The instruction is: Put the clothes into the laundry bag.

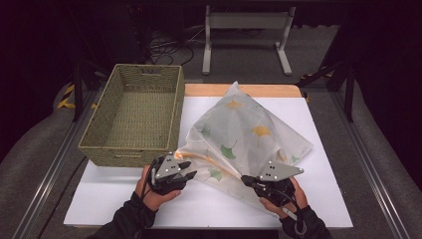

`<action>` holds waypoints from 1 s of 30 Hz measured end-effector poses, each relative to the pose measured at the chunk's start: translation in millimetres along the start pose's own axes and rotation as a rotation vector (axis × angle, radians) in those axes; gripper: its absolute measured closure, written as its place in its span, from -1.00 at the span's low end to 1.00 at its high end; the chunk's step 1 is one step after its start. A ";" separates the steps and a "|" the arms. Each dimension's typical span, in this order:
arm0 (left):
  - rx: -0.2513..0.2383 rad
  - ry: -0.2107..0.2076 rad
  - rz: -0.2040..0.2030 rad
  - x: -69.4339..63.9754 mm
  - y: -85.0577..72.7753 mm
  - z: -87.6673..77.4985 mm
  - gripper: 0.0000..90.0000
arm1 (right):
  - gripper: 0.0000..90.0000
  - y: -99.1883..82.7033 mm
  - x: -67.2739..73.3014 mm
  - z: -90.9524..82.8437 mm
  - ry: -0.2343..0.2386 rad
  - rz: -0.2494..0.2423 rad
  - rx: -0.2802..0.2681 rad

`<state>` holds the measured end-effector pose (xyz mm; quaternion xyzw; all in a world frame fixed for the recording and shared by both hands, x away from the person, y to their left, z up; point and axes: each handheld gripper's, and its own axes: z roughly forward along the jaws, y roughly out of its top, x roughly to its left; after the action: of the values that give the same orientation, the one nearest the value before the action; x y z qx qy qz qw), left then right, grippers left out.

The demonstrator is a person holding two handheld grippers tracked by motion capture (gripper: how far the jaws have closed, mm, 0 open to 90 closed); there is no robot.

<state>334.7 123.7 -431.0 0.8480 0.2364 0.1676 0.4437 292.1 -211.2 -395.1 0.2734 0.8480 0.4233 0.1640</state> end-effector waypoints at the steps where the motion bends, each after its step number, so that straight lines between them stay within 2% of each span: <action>1: 0.001 0.016 -0.005 0.9 -2.6 -3.9 0.29 | 0.99 -0.1 0.0 -0.2 -0.001 0.002 0.001; 4: 0.007 0.047 -0.041 9.6 -11.6 -11.6 0.15 | 0.99 -0.1 0.3 0.3 0.000 -0.002 0.003; 5: 0.012 0.068 -0.040 11.8 -13.1 -12.8 0.10 | 0.99 0.0 0.4 0.3 0.002 -0.001 0.005; 6: 0.012 0.068 -0.040 11.8 -13.1 -12.8 0.04 | 0.99 0.0 0.4 0.3 0.002 -0.001 0.005; 8: -0.002 0.054 -0.085 16.4 -15.1 -13.3 -0.02 | 0.99 0.1 0.0 -1.6 0.000 0.001 0.003; 10: 0.004 0.049 -0.076 16.8 -15.1 -10.6 -0.11 | 0.99 -0.8 -0.8 -4.4 0.000 0.001 0.004; 14: 0.047 0.039 -0.061 12.6 -16.2 -0.9 -0.24 | 0.99 -3.0 -2.1 -9.2 0.013 0.003 0.001; 23: 0.058 0.016 -0.088 11.2 -12.4 12.2 -0.27 | 0.99 -5.0 -2.2 -18.1 0.018 0.003 -0.012; 29: 0.075 0.020 -0.072 11.1 -13.0 19.2 -0.29 | 0.99 -5.5 -4.6 -21.7 0.008 0.004 -0.012; 30: 0.076 0.024 -0.090 10.7 -13.7 19.3 -0.30 | 0.99 -5.7 -5.2 -22.1 0.006 0.005 -0.012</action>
<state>349.7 123.4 -452.2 0.8508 0.2858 0.1483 0.4153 283.1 -231.0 -386.5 0.2731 0.8452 0.4297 0.1624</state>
